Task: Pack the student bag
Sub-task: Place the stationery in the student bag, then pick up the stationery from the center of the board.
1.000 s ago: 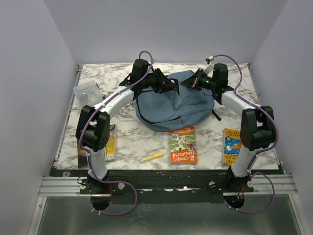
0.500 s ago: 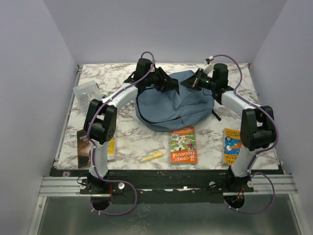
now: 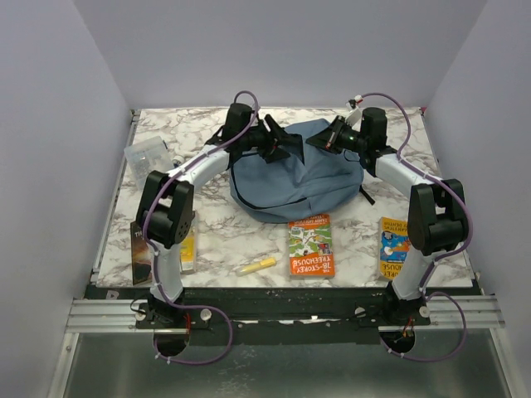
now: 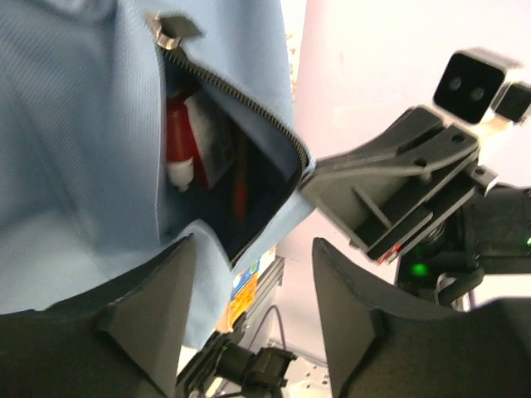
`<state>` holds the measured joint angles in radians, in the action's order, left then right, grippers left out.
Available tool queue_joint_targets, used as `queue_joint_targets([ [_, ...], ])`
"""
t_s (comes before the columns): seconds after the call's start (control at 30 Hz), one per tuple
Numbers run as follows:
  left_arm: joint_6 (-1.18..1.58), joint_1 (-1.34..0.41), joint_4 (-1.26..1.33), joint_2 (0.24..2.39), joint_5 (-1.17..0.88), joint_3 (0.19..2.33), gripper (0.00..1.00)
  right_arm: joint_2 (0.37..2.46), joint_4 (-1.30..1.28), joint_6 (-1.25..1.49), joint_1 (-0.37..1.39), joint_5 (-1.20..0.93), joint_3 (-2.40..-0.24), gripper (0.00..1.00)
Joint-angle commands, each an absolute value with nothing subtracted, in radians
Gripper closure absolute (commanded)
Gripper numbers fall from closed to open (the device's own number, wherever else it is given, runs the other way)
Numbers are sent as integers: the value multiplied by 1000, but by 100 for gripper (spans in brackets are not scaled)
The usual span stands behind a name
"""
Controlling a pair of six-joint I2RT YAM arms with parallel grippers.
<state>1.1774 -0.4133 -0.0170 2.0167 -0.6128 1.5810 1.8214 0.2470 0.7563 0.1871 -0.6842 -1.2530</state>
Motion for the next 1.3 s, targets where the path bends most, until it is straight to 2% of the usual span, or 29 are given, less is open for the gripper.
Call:
queue_joint_targets([
  [0.0,1067,-407,-8,1846,-578,1454,35,1816,298,763,196,-718,-1262,99],
  [0.37,849,-397,-7,1521,-639,1118,18,1824,309,766,196,-720,-1260,100],
  [0.47,755,-420,-16,1441,-645,1042,17,1829,307,764,195,-719,-1264,99],
  [0.6,575,-491,-155,1362,-593,980,15,1835,299,760,195,-718,-1265,99],
  [0.67,479,-563,-258,1345,-534,980,10,1835,301,762,196,-719,-1266,99],
  [0.8,342,-709,-418,1349,-380,976,9,1836,305,762,196,-718,-1265,99],
  [0.97,284,-808,-500,1385,-249,959,12,1851,297,758,196,-720,-1273,99],
  [1.27,247,-888,-644,1535,-217,1018,14,1843,278,739,196,-706,-1276,99],
])
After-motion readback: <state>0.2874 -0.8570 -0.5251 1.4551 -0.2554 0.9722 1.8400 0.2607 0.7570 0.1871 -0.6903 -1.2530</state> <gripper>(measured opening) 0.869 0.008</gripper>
